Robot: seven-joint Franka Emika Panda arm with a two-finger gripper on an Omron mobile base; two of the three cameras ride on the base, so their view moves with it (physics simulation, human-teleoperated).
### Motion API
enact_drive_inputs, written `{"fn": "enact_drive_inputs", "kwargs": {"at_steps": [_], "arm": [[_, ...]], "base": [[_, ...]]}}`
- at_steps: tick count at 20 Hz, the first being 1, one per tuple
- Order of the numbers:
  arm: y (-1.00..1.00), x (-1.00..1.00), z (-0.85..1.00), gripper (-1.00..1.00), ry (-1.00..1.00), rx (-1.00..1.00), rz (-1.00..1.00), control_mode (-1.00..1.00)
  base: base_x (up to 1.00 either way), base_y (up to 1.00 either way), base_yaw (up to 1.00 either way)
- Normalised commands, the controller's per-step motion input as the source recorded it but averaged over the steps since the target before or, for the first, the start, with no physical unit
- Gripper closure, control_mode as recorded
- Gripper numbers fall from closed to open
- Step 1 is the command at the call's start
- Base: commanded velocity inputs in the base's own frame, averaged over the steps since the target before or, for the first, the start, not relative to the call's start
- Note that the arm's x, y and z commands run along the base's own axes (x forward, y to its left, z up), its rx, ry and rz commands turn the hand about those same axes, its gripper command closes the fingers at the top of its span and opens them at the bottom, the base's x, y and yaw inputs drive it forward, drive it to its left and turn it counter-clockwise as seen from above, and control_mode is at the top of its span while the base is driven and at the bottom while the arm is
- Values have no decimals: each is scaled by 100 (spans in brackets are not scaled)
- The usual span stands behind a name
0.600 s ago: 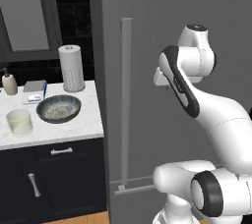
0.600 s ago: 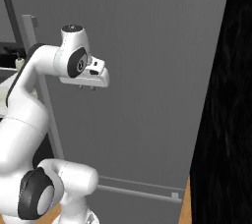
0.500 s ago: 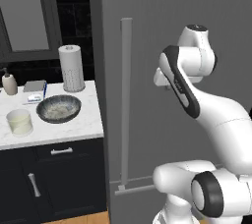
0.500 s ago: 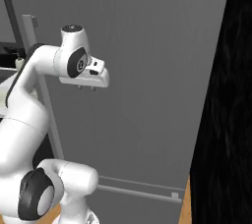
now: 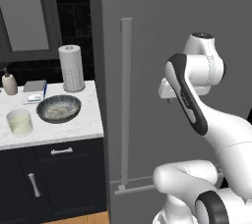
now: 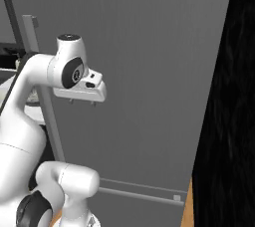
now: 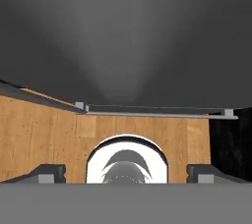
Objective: Grab a lemon wedge from the fridge and one ice cube from the ice bowl, and put them in the glass of lemonade.
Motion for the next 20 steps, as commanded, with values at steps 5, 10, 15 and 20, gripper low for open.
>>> {"fn": "enact_drive_inputs", "kwargs": {"at_steps": [5,10,15,20], "arm": [[1,-16,-18,-100,2,1,-3,-100],[0,0,-23,-100,0,5,-7,-100],[0,-3,0,-100,0,0,0,-100],[0,-1,-1,-100,0,0,0,100]], "base": [[0,0,0],[0,0,0],[0,0,0],[-21,23,-11]]}}
